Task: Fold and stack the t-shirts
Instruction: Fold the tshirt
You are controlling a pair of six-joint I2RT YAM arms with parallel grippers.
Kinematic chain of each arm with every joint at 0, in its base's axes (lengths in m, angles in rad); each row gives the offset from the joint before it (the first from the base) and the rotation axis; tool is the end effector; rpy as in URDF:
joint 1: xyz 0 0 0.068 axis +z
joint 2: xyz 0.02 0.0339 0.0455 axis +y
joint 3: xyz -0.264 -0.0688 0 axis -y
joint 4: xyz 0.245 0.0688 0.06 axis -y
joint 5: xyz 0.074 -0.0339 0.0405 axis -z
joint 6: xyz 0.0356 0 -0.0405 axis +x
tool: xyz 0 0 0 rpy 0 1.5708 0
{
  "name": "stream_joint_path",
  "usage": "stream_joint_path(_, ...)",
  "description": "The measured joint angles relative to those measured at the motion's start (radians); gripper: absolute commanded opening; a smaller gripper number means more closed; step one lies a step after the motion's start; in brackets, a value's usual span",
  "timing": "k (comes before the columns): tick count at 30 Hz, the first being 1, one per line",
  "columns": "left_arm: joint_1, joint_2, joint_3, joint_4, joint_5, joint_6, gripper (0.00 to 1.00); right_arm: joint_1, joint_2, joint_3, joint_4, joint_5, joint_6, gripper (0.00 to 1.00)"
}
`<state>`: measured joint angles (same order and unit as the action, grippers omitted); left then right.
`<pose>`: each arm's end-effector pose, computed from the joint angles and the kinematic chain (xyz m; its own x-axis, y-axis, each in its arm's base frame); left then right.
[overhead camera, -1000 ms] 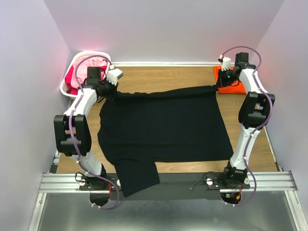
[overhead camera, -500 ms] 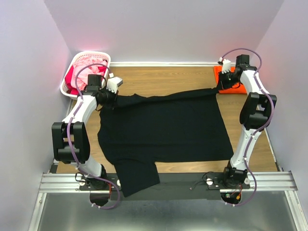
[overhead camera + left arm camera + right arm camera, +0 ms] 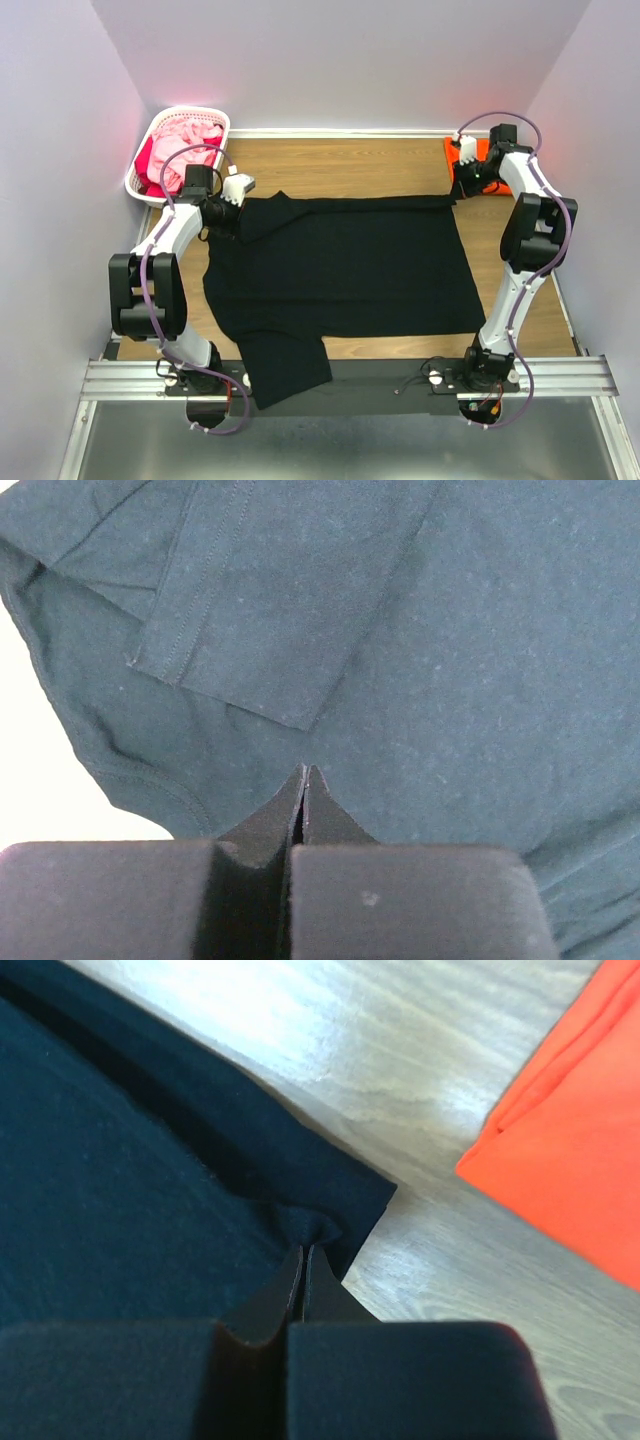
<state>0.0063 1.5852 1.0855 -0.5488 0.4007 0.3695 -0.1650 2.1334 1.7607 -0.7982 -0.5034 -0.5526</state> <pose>0.3209 -0.0119 0.2202 -0.7400 0.3279 -0.5873 0.4890 0.8617 -0.1351 0.4485 -0.0573 0.2066 -0.7516 -0.3410 -0.5646 -0.5121 0.8411 0.1739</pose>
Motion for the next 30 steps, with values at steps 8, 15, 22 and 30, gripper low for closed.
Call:
stream_joint_path(8, 0.0, 0.085, 0.081, -0.003, 0.0, 0.005, 0.5, 0.0, 0.0, -0.016, -0.008, 0.0, -0.017, 0.01)
stream_joint_path(15, 0.0, 0.208, 0.23, 0.002, -0.02, 0.003, 0.52, 0.0, 0.0, -0.016, -0.011, -0.001, -0.017, 0.01)
stream_joint_path(22, 0.0, 0.294, 0.295, -0.001, -0.063, 0.005, 0.52, 0.0, 0.0, -0.016, -0.012, -0.001, -0.017, 0.01)
stream_joint_path(30, 0.0, 0.312, 0.299, -0.008, -0.106, 0.014, 0.51, 0.0, 0.0, -0.015, -0.015, -0.001, -0.017, 0.0)
